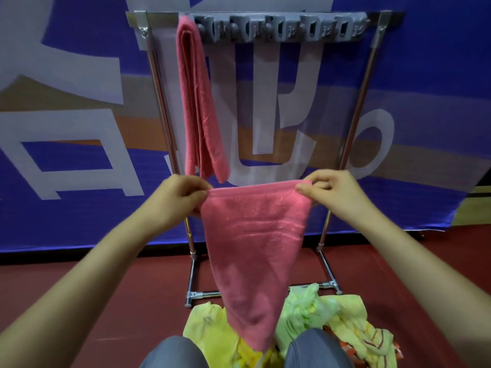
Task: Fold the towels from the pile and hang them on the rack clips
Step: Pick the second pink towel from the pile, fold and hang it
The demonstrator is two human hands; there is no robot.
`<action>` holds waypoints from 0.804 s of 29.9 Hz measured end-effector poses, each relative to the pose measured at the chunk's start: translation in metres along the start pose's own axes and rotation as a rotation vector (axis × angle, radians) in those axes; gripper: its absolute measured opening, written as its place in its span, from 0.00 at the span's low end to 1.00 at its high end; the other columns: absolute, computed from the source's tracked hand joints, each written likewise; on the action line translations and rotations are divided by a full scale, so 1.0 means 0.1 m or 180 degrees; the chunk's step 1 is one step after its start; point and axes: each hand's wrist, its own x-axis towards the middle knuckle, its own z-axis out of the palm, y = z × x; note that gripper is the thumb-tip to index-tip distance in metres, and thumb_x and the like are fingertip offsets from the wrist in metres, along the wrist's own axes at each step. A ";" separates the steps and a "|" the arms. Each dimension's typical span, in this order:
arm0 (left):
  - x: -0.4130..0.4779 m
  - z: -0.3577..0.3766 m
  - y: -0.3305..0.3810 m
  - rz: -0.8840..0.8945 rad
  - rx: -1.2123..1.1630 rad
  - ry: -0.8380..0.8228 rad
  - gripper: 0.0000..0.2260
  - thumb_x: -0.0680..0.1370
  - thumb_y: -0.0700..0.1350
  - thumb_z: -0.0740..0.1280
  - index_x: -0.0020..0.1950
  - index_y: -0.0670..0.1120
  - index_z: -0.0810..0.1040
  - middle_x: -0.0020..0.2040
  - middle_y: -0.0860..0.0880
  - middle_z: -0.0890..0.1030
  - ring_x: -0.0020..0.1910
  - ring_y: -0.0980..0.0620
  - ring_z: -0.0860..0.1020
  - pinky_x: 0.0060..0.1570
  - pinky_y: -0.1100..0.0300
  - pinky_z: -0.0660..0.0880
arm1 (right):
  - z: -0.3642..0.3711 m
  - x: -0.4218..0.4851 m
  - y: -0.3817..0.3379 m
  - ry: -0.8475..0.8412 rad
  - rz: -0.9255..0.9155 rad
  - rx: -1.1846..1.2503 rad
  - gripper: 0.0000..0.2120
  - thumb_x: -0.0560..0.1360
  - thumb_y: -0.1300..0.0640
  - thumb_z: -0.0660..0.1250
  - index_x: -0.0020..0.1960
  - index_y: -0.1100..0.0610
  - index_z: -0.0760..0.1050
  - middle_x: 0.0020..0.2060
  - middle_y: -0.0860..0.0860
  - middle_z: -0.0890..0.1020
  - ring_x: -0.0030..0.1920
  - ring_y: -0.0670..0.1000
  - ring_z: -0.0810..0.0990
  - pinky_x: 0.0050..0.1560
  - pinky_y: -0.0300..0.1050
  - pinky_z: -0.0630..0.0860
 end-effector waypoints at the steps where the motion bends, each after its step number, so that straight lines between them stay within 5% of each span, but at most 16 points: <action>1: -0.01 0.05 -0.01 -0.0164 -0.0206 -0.0032 0.12 0.76 0.32 0.59 0.40 0.45 0.77 0.34 0.45 0.78 0.30 0.59 0.79 0.35 0.66 0.79 | 0.05 -0.02 0.03 0.0006 0.0152 0.0116 0.06 0.70 0.60 0.69 0.34 0.55 0.77 0.23 0.47 0.80 0.28 0.43 0.79 0.36 0.35 0.79; 6: -0.05 0.24 -0.07 -0.0758 -0.0697 -0.0103 0.12 0.76 0.31 0.59 0.40 0.42 0.78 0.21 0.51 0.78 0.23 0.59 0.78 0.28 0.69 0.77 | 0.31 -0.12 0.09 0.0067 0.0675 0.0499 0.10 0.71 0.63 0.69 0.32 0.58 0.74 0.20 0.48 0.76 0.20 0.39 0.73 0.25 0.31 0.73; 13: -0.13 0.62 -0.04 -0.0773 -0.0859 -0.0373 0.09 0.77 0.33 0.59 0.49 0.37 0.78 0.33 0.45 0.77 0.26 0.60 0.77 0.31 0.70 0.77 | 0.79 -0.34 0.03 -0.0365 0.1132 0.1281 0.09 0.72 0.64 0.67 0.33 0.59 0.76 0.18 0.46 0.77 0.22 0.40 0.75 0.26 0.33 0.76; 18: -0.18 0.70 -0.09 -0.0778 -0.0768 -0.0407 0.10 0.78 0.37 0.59 0.51 0.38 0.79 0.38 0.42 0.79 0.39 0.49 0.77 0.40 0.62 0.78 | 1.00 -0.43 -0.01 -0.0532 0.1345 0.1600 0.12 0.76 0.60 0.61 0.49 0.68 0.78 0.30 0.54 0.79 0.25 0.42 0.79 0.33 0.33 0.79; 20: -0.22 0.69 -0.12 -0.0706 -0.0712 -0.0426 0.08 0.78 0.41 0.61 0.49 0.42 0.80 0.37 0.45 0.80 0.38 0.52 0.77 0.43 0.58 0.76 | 0.99 -0.45 -0.03 -0.0612 0.1545 0.1875 0.18 0.79 0.54 0.56 0.47 0.67 0.78 0.31 0.55 0.81 0.27 0.45 0.81 0.36 0.36 0.79; 24: -0.27 0.66 -0.15 -0.0578 -0.0650 -0.0604 0.08 0.74 0.42 0.66 0.51 0.43 0.80 0.37 0.54 0.82 0.34 0.65 0.79 0.40 0.72 0.75 | 0.96 -0.49 0.01 -0.0692 0.1658 0.2202 0.26 0.80 0.48 0.49 0.39 0.60 0.80 0.31 0.55 0.83 0.33 0.49 0.83 0.40 0.41 0.81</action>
